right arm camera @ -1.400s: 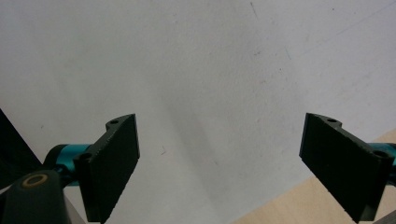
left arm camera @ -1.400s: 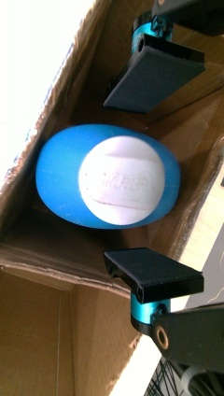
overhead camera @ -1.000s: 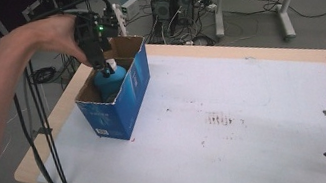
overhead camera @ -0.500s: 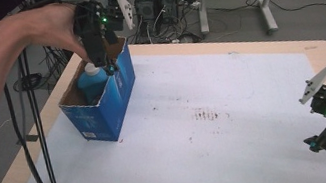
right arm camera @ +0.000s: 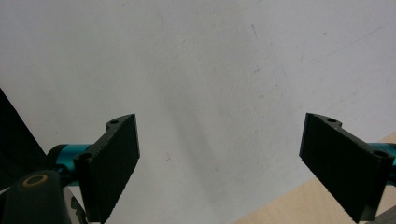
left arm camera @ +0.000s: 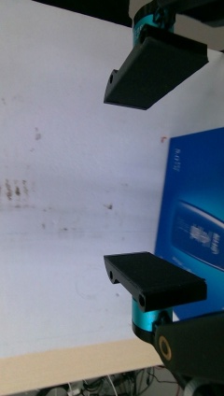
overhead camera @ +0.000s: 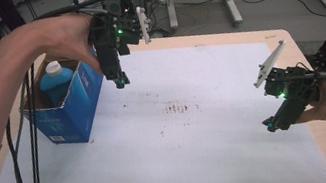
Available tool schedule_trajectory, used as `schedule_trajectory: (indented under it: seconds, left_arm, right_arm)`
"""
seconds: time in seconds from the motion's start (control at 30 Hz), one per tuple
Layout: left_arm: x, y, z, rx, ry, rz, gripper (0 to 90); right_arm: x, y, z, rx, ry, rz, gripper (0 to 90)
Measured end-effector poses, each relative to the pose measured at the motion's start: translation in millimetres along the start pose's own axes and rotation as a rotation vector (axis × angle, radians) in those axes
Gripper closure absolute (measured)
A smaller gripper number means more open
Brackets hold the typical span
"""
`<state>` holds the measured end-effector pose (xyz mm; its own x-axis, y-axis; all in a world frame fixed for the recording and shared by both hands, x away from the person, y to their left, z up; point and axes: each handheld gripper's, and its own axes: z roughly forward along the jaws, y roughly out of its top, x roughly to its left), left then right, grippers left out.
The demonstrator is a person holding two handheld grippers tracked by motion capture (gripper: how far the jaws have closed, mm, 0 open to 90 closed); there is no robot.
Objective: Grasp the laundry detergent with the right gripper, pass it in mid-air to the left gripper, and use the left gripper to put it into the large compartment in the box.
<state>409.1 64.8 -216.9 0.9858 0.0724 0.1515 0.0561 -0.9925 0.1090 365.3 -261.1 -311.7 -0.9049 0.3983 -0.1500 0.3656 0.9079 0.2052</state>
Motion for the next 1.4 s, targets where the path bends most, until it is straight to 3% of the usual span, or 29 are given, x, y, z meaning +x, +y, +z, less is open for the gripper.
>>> schedule_trajectory:
  seconds: [0.2,0.3,0.43,0.63,0.9,1.4]
  left_arm:
    - [-8.4,23.6,29.3,-0.003,-0.023,0.032,16.1]
    - [-12.5,32.2,44.8,0.022,-0.031,0.044,16.0]
    - [-16.3,39.4,66.5,0.054,-0.051,0.040,16.0]
    - [-20.2,42.9,87.8,0.059,-0.069,0.002,16.1]
    - [-24.1,43.8,103.3,0.041,-0.070,-0.002,16.1]
    - [-24.5,41.2,105.8,0.053,-0.073,-0.012,16.0]
  right_arm:
    - [1.7,2.9,1.5,0.001,0.004,-0.007,11.5]
    - [2.1,3.5,1.3,0.002,0.003,-0.005,11.5]
    - [3.1,4.6,1.6,0.004,0.002,-0.004,11.6]
    - [2.6,8.8,0.3,0.000,0.004,-0.013,11.5]
    - [0.2,13.6,3.9,-0.002,0.004,-0.020,11.5]
    - [-0.2,15.7,6.7,0.007,0.005,-0.026,11.5]
